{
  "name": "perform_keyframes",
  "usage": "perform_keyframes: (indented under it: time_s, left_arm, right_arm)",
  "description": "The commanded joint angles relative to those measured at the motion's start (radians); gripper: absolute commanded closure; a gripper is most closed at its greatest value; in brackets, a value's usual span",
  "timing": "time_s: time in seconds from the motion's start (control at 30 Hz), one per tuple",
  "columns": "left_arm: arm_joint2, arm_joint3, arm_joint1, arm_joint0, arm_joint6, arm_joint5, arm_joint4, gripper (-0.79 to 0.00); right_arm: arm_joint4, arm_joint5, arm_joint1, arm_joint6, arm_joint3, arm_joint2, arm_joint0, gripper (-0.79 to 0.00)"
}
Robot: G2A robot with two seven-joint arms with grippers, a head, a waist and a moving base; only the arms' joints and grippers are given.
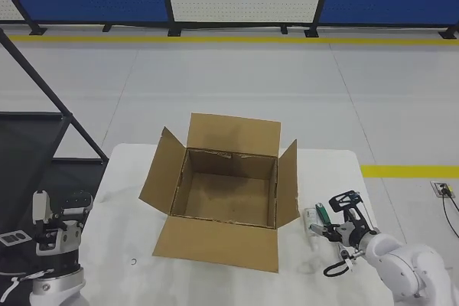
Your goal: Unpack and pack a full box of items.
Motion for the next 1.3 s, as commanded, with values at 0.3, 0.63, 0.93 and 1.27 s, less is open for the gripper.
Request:
perform_keyframes:
  time_s: [0.3, 0.63, 0.93, 1.27]
  left_arm:
    - [0.000, 0.000, 0.000, 0.000, 0.000, 0.000, 0.000, -0.785]
    - [0.000, 0.000, 0.000, 0.000, 0.000, 0.000, 0.000, -0.785]
    - [0.000, 0.000, 0.000, 0.000, 0.000, 0.000, 0.000, -0.785]
    - [0.000, 0.000, 0.000, 0.000, 0.000, 0.000, 0.000, -0.785]
  right_arm:
    - [-0.041, 0.011, 0.003, 0.027, 0.047, -0.004, 0.027, -0.785]
    - [-0.125, -0.050, 0.011, 0.237, 0.204, -0.063, 0.159, -0.683]
    - [-0.126, -0.051, 0.007, 0.251, 0.307, -0.110, 0.221, -0.391]
    - [-0.132, -0.062, 0.014, 0.241, 0.283, -0.103, 0.193, -0.332]
